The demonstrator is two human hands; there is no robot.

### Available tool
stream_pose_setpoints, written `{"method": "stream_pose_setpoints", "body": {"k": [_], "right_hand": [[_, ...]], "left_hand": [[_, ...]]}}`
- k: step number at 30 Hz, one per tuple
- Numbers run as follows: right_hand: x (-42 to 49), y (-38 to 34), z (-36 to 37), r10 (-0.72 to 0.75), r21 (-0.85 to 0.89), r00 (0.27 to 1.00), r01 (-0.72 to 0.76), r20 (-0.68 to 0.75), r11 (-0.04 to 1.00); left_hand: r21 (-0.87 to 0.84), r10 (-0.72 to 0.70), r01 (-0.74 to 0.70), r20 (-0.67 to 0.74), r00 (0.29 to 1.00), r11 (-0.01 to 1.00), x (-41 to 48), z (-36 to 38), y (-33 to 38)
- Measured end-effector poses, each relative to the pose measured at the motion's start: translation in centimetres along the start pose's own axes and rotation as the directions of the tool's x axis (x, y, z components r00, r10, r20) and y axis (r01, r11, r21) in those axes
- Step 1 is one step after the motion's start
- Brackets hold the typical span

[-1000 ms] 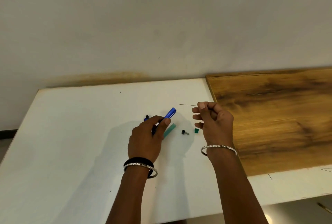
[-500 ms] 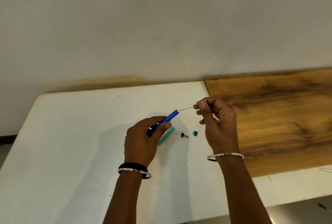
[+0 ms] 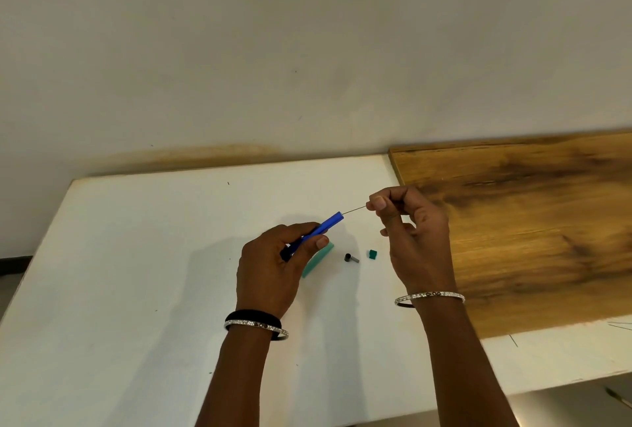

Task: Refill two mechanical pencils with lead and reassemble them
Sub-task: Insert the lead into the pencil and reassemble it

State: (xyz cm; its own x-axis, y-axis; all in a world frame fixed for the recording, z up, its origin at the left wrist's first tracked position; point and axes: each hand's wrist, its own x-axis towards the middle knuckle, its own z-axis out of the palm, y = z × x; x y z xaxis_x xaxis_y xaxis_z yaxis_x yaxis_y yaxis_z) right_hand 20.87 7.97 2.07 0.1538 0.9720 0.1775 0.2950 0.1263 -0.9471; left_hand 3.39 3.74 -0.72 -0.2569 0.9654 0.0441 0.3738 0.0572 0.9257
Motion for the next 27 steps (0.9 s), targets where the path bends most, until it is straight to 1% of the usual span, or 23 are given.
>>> {"method": "stream_pose_setpoints", "body": {"k": [10,16,21,27], "right_hand": [[0.0,0.4,0.0,0.032,0.026,0.997,-0.033,0.064,0.999],[-0.6,0.3,1.2,0.051,-0.018,0.988,-0.049,0.147,0.999],[-0.3,0.6,0.6,0.081,0.012,0.984,-0.084,0.161,0.996],[-0.2,0.7,0.9,0.101,0.046,0.975,-0.112,0.197,0.993]], "left_hand": [[0.048,0.021,-0.022,0.017,1.000,0.999,-0.1,0.0,0.2],[0.062,0.010,-0.013,0.047,0.999,0.998,-0.1,0.0,0.4],[0.035,-0.032,0.030,0.041,0.999,0.999,-0.1,-0.2,0.3],[0.046,-0.027,0.025,0.058,0.998,0.999,-0.1,-0.1,0.5]]}}
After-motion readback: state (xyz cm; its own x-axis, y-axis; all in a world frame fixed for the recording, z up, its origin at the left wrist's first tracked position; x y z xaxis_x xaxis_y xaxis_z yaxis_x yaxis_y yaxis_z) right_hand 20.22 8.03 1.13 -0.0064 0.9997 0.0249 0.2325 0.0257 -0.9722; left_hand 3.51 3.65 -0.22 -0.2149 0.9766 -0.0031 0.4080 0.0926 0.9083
